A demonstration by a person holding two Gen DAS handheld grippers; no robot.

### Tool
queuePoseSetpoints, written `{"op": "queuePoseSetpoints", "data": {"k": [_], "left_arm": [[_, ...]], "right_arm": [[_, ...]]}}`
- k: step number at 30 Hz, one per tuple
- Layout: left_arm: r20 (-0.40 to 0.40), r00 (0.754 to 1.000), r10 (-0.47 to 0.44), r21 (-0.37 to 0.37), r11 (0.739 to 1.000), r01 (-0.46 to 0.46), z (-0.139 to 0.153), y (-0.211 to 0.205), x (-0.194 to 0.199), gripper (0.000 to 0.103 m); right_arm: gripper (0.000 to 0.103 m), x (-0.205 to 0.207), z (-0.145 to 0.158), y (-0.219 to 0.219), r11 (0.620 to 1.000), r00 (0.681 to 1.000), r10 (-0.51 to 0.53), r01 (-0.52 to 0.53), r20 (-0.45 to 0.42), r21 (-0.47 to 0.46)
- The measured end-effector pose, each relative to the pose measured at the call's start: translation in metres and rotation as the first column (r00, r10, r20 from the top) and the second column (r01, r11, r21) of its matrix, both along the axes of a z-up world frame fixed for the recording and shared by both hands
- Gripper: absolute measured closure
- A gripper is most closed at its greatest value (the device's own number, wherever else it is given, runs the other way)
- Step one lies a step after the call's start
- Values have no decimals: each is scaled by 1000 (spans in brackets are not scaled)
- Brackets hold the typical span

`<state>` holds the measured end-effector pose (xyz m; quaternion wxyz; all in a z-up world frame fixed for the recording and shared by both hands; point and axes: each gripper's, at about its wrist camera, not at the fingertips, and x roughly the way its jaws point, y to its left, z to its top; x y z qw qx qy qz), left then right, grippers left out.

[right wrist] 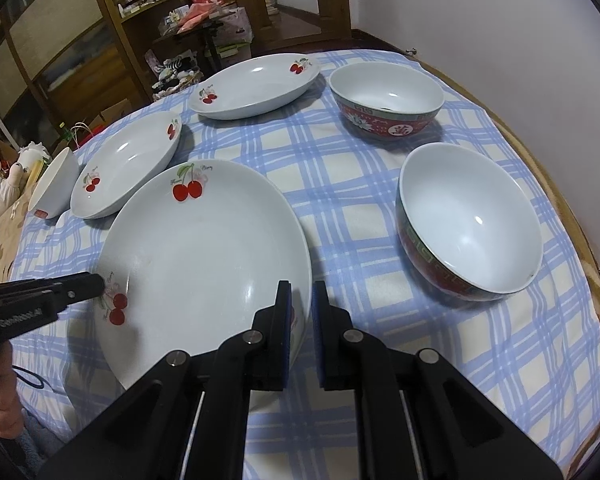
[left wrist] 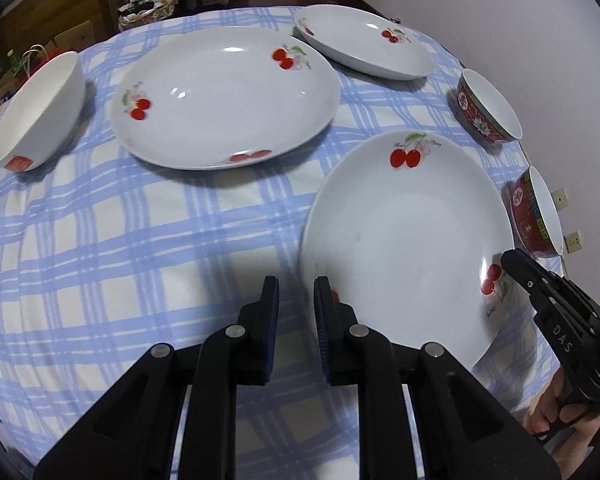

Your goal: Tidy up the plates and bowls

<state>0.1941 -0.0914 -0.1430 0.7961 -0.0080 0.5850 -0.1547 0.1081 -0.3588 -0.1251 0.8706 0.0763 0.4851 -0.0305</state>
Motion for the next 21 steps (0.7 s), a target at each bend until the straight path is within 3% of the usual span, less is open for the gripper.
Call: {"op": "queuePoseSetpoints", "data": {"k": [8,14,17,21], "left_arm": [[39,998,46,62,997,-48,17,24,-7,83],[74,995,73,104,991,-80,37,39,-9,75],[98,992,85,92,991,-94,49,47,-9,63],[141,985,95,138,984,-115,61,53,-7,32]], "right_arm": [[89,-4,2,1,1000,1000,1,0,9,-11],[89,-9,17,6,1000,997,11,-12,75,6],[86,-9,25,14,999,993,32,-32,113,0],[50,-7,38,29,999,987,47,-44,155,-20]]}}
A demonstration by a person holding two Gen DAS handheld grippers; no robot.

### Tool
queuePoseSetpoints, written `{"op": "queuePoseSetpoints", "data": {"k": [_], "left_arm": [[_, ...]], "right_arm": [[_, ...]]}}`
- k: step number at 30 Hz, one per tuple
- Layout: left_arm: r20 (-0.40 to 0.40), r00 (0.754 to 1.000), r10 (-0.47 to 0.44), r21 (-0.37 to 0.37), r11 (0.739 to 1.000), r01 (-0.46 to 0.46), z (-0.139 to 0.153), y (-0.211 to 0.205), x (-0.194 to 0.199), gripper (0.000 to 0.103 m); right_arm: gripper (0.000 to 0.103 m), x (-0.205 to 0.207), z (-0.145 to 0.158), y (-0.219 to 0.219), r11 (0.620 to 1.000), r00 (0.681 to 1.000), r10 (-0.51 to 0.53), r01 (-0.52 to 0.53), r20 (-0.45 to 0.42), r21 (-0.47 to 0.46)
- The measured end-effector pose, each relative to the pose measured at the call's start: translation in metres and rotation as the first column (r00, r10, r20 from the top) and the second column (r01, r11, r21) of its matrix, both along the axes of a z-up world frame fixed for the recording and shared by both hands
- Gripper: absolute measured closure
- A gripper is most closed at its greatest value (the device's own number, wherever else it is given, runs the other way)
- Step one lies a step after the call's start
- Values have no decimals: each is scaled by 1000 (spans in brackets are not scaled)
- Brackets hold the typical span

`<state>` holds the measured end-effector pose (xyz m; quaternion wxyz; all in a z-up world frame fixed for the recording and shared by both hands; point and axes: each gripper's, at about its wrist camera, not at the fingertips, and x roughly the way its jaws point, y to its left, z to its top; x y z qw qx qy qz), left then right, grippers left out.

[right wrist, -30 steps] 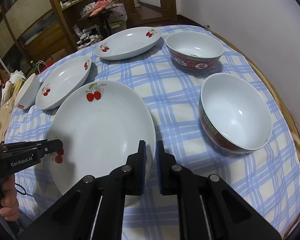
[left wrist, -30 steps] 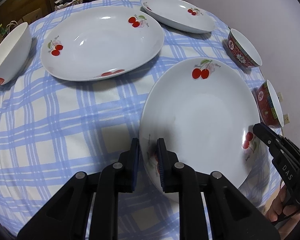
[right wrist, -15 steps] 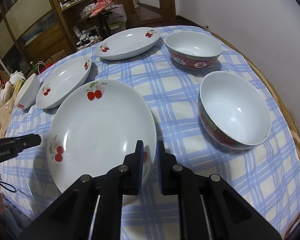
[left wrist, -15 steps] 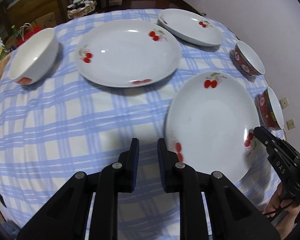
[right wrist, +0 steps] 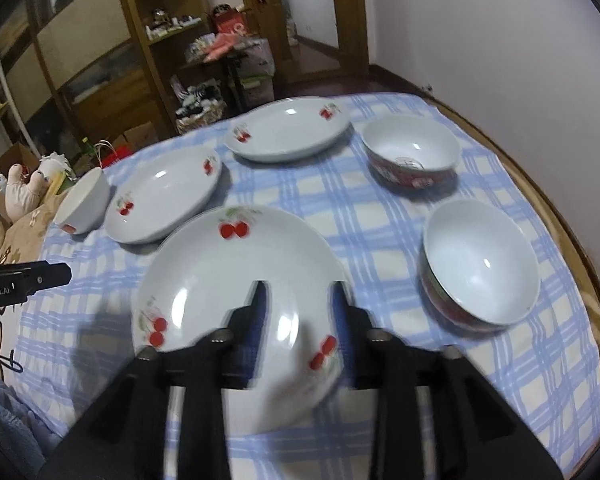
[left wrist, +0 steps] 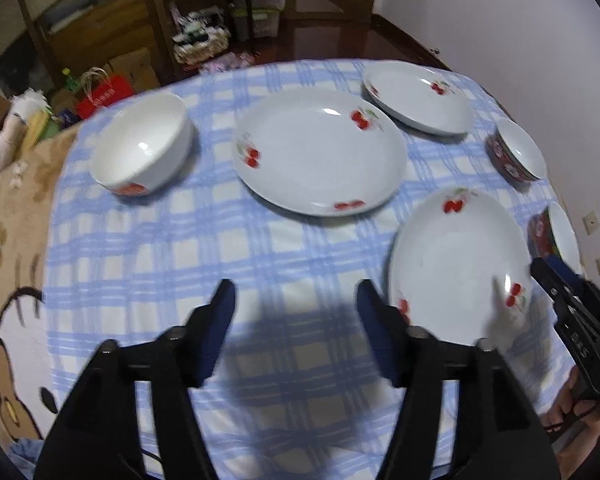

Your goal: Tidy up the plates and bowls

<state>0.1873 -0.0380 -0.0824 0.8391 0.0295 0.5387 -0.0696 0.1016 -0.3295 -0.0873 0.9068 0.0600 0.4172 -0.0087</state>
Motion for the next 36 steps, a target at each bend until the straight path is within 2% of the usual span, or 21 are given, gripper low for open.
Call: {"op": "queuePoseSetpoints", "data": {"k": [2,4,7,9,15,18,21,26,32,36], "left_arm": [[-3,1000,10,13,1000,-10,3,4,4,24],[-13,1000,24,8,1000,-24,5,8,9,22],[-6,1000,30,14,999,-30,10,10,14,18],[15,1000,16,19,1000,-16,17,9,19,13],[64,998,-13,28,1000,11,34,7,35,12],[104,995,12,9,1000,-13,44,12,43,12],[94,995,19,-30,999,-16,46,20,56,12],[113,993,31,32,999,-35,37,27,71,12],[63,995,78,-45,996,-75,10,37,97,12],[49,997,61,-17,998,-60,-8,30,106,12]], "right_arm": [[38,3,6,8,1000,1000,1,-1,17,-8],[16,8,11,14,1000,1000,5,-5,27,-9],[0,15,20,24,1000,998,13,-12,56,-16],[0,20,27,30,1000,997,17,-15,71,-23],[0,41,40,38,999,994,37,-37,106,-7],[0,53,47,39,999,991,43,-43,125,-6],[0,63,52,40,999,989,50,-50,142,-6],[0,86,58,41,996,986,84,-84,147,-11],[0,112,50,48,992,984,122,-125,132,14],[0,130,35,54,989,985,146,-148,95,14]]}}
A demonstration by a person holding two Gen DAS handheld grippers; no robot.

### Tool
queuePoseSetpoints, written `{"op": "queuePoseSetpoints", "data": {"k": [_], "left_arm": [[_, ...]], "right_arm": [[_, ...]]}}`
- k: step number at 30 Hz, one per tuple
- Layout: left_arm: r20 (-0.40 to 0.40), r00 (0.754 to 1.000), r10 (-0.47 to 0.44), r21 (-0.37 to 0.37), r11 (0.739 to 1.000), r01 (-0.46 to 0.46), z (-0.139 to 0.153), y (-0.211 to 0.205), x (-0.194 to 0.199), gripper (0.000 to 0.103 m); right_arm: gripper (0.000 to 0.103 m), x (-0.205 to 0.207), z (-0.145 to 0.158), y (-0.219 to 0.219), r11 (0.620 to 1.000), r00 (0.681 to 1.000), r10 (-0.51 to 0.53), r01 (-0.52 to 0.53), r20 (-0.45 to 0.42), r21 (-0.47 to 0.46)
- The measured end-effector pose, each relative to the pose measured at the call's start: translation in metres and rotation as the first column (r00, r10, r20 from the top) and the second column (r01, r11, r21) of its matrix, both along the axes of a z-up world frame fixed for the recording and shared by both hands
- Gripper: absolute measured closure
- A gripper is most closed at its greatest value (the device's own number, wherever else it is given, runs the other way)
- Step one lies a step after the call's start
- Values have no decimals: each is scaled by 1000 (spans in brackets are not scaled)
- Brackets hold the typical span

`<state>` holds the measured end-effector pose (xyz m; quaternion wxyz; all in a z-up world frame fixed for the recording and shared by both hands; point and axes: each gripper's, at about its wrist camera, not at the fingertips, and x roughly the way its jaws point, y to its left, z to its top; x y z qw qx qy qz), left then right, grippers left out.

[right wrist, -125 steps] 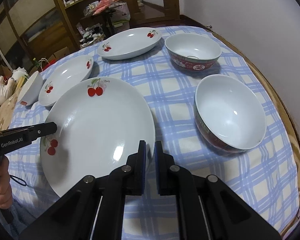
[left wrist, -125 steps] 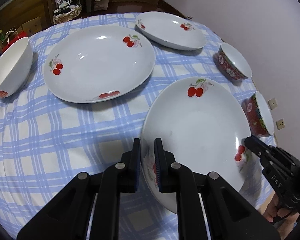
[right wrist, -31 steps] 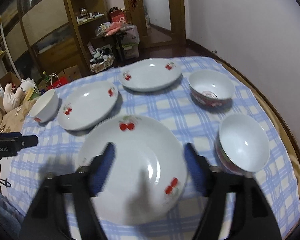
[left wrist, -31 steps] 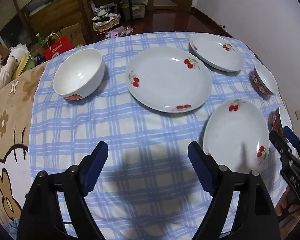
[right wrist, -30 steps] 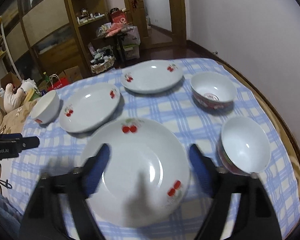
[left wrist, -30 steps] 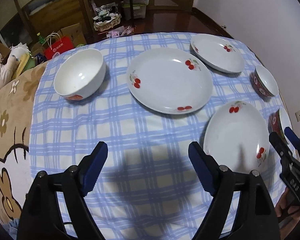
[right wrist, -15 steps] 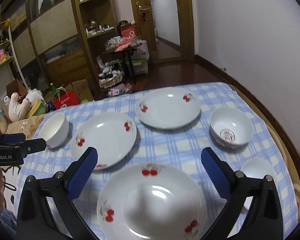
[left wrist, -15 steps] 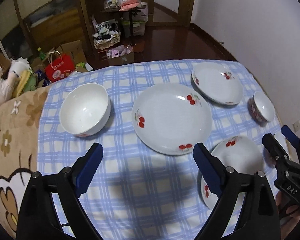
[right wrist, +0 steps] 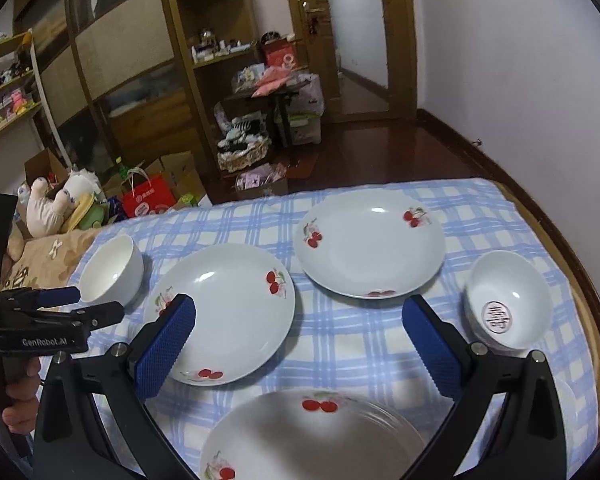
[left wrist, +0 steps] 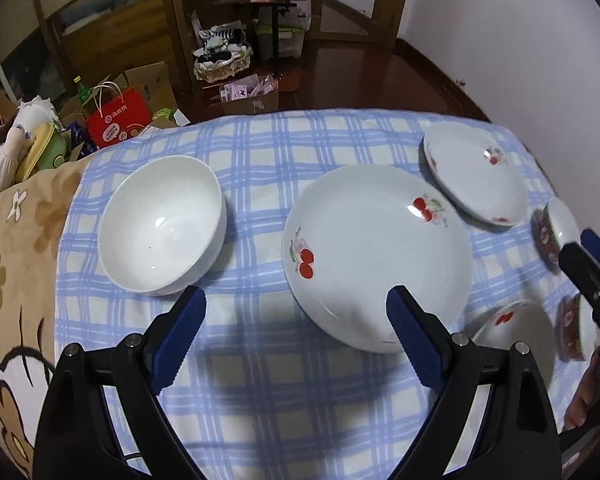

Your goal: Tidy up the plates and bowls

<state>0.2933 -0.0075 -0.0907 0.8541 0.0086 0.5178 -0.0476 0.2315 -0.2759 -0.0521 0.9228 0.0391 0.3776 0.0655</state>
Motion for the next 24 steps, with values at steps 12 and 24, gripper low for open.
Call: {"op": "queuePoseSetpoints", "data": {"k": [12,24], "left_arm": [[-99,995,-17,8,1000,18,-49,-10,19,13],[-130,990,-55,5,998,56,-57,-12,15,22]], "right_arm": [[0,27,-57,2,1000,994,15,-13,-112,23],[9,31,-82,-7,997,982,-18,33,-186,76]]}}
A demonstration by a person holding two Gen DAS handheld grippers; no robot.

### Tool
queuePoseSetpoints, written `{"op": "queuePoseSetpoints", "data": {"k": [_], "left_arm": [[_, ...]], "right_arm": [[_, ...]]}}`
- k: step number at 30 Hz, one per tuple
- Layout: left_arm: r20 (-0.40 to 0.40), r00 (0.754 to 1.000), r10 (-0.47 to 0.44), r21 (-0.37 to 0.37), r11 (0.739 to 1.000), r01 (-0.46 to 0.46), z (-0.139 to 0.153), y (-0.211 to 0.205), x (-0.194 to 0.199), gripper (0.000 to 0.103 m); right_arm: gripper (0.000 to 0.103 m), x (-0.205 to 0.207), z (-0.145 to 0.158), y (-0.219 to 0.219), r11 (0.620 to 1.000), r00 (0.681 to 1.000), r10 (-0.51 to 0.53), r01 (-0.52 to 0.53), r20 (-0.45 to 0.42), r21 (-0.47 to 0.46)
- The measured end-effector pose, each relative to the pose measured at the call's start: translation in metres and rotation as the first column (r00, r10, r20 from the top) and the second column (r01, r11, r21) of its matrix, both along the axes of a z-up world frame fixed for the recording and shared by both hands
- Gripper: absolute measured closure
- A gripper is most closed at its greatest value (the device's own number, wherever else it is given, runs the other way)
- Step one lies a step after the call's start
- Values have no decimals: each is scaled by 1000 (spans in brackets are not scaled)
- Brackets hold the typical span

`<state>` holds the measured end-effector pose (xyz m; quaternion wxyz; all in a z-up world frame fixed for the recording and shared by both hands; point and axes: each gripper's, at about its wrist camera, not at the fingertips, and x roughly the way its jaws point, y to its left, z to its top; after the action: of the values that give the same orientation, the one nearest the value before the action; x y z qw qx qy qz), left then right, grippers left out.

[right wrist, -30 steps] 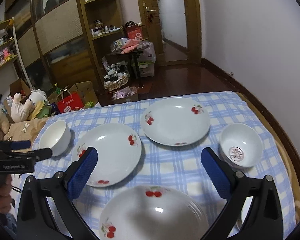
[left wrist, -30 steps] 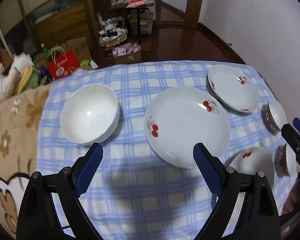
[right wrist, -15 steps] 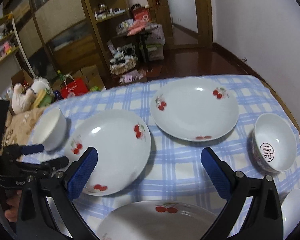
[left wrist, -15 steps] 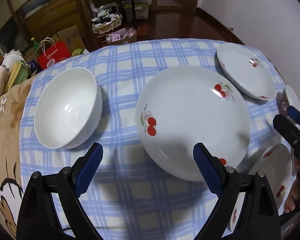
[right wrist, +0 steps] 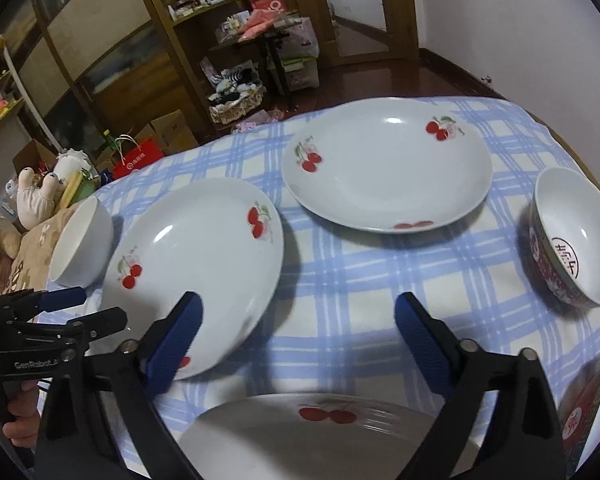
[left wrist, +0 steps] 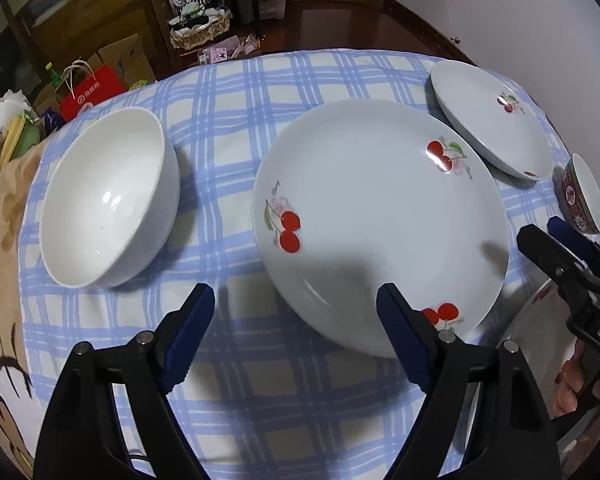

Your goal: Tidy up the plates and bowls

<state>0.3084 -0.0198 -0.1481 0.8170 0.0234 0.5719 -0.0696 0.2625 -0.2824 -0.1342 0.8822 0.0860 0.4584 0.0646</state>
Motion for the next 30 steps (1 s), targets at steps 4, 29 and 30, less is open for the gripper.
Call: {"op": "queuePoseSetpoints", "data": {"k": [4,29,30], "left_arm": [[-29,999,12,9,1000,-12,-10,0,1,37],[-47,996,70,-58,996,-73,-21,8,10,49],[-47,996,71,-58,996,-74,-21,8,10,49]], "right_arm": [[17,0,-5,-4,1000,1000,-26,26,-15,17],[50,8,-20,5,1000,999,24,-23,-38,20],[50,8,-20,5,1000,999,25,-24,-38,20]]}}
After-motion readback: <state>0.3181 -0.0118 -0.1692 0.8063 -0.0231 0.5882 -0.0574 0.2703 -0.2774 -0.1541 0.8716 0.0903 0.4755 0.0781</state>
